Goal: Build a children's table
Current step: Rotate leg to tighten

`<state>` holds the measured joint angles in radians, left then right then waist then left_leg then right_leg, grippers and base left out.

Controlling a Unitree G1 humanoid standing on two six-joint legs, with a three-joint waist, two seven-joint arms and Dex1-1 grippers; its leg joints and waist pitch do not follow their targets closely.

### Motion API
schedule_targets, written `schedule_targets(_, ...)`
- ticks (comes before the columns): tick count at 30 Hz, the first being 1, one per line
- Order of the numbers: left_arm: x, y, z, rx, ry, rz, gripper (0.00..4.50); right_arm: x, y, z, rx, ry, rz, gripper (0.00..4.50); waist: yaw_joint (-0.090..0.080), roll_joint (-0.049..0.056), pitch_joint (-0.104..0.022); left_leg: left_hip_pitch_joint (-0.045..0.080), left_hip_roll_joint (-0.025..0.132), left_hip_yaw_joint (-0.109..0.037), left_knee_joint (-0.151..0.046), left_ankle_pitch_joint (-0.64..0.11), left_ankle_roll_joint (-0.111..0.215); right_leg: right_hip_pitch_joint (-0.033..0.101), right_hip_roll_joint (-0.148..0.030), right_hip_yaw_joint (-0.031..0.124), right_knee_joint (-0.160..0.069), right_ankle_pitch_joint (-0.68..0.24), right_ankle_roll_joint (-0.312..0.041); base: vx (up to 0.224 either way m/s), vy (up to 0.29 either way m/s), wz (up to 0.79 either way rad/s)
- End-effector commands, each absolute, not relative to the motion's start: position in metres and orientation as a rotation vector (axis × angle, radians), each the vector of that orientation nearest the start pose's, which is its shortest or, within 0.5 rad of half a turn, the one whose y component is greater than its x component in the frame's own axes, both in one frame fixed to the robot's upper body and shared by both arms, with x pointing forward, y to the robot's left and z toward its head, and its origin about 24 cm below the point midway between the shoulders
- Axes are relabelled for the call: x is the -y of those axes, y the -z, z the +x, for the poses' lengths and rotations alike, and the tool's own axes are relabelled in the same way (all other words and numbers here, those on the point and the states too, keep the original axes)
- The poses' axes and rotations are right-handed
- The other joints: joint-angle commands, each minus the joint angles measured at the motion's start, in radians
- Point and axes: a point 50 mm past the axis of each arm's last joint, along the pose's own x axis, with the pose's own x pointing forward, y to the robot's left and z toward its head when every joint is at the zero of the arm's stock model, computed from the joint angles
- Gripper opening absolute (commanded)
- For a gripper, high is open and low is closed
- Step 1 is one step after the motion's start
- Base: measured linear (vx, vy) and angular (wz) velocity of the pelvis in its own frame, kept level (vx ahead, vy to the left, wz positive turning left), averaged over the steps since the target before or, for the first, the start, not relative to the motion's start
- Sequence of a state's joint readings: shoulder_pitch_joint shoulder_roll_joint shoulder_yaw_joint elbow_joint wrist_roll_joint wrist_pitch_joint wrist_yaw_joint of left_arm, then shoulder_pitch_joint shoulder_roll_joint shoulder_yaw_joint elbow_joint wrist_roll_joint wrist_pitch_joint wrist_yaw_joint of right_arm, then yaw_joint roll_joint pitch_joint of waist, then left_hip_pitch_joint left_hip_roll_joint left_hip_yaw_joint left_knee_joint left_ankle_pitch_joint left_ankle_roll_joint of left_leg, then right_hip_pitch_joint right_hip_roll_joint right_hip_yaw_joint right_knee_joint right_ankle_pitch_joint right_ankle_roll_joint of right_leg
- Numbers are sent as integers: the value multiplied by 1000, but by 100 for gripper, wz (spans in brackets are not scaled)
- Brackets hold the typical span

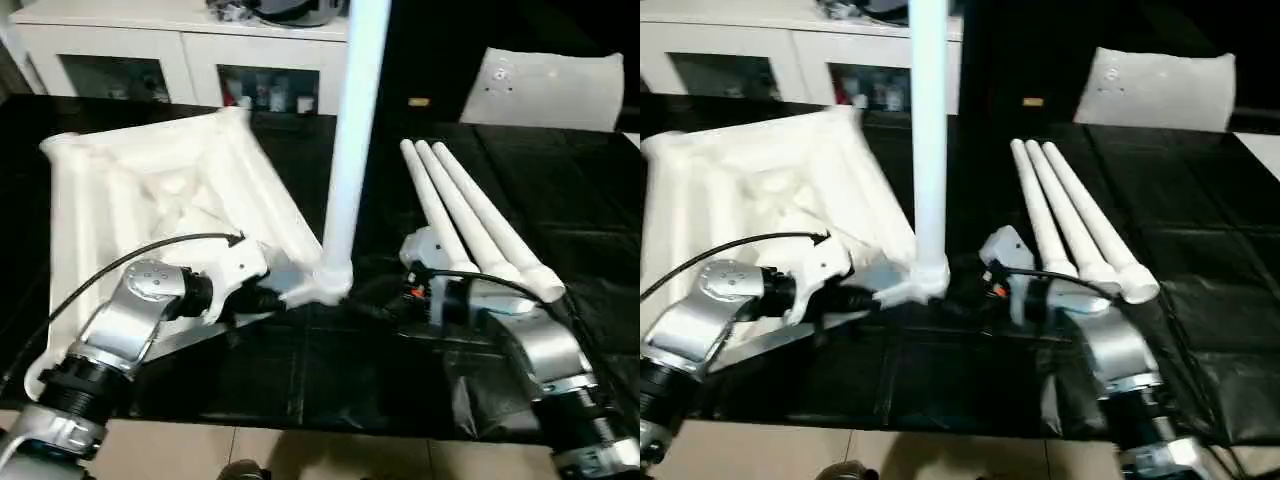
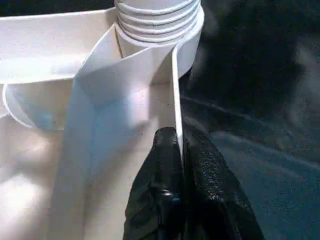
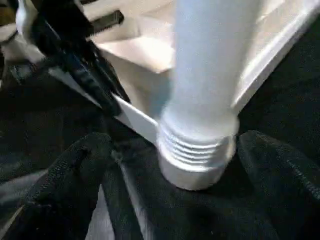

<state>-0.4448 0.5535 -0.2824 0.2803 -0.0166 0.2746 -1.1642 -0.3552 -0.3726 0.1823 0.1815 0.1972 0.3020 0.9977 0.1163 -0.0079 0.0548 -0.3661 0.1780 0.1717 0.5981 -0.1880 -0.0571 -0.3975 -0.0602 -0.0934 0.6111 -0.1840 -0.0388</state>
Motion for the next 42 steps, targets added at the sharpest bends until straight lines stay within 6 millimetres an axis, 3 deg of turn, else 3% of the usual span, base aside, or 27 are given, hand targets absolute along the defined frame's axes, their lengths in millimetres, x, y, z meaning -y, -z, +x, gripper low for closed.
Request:
schedule_targets(1, -159, -65, 290, -521, 1356, 515, 0, 132, -65, 289, -291, -1171, -179, 445, -5, 7, -66, 16, 58, -19, -70, -177, 31, 51, -97, 66, -79, -251, -153, 0, 0, 0)
schedule_targets(8, -157, -63, 287, -530, 1447, 561, 0, 125, -61, 293, -293, -1187, -189, 445, -6, 5, -67, 14, 59, -19, -70, -169, 24, 52, -97, 66, -75, -236, -160, 0, 0, 0)
schedule_targets(15, -156, -63, 285, -528, 1469, 563, 0, 122, -58, 292, -305, -1212, -183, 370, -7, 4, -66, 13, 60, -19, -71, -172, 25, 54, -98, 66, -74, -237, -162, 0, 0, 0)
schedule_targets(19, -157, -62, 285, -529, 1470, 554, 0, 122, -54, 290, -321, -1230, -181, 361, -7, 1, -67, 12, 60, -18, -69, -162, 28, 54, -97, 66, -74, -237, -160, 0, 0, 0)
schedule_targets(21, -157, -61, 285, -528, 1468, 559, 0, 122, -54, 289, -326, -1236, -184, 326, -7, 4, -67, 13, 60, -19, -70, -162, 28, 53, -97, 66, -74, -234, -161, 0, 0, 0)
schedule_targets(33, -159, -62, 285, -528, 1447, 534, 0, 116, -49, 285, -347, -1241, -146, 272, -7, 4, -67, 13, 60, -19, -70, -165, 26, 53, -97, 65, -74, -242, -160, 0, 0, 0)
schedule_targets(35, -157, -63, 288, -517, 1400, 494, 0, 112, -48, 283, -354, -1233, -108, 268, -9, 2, -65, 14, 59, -17, -70, -170, 25, 53, -97, 66, -75, -254, -158, 0, 0, 0)
schedule_targets(36, -156, -64, 289, -510, 1378, 479, 0, 110, -48, 283, -358, -1226, -97, 267, -10, -4, -64, 14, 59, -17, -70, -173, 25, 52, -97, 66, -79, -271, -153, 0, 0, 0)
schedule_targets(38, -153, -66, 294, -491, 1317, 438, 0, 104, -47, 284, -361, -1188, -68, 267, -11, 0, -61, 16, 58, -18, -71, -187, 16, 50, -99, 65, -83, -313, -146, 0, 0, 0)
schedule_targets(39, -151, -67, 297, -479, 1275, 416, 0, 100, -46, 285, -359, -1160, -61, 267, -10, 9, -62, 16, 59, -21, -72, -196, 11, 51, -100, 65, -83, -327, -144, 0, 0, 0)
schedule_targets(40, -147, -69, 300, -464, 1228, 390, 0, 94, -44, 288, -364, -1114, -34, 266, -15, 2, -60, 15, 59, -21, -74, -208, 1, 50, -99, 65, -86, -350, -136, 0, 0, 0)
schedule_targets(42, -141, -71, 306, -437, 1146, 347, 0, 85, -41, 291, -377, -1036, 9, 266, -17, 4, -59, 18, 56, -23, -75, -226, -10, 48, -101, 63, -92, -392, -126, 0, 0, 0)
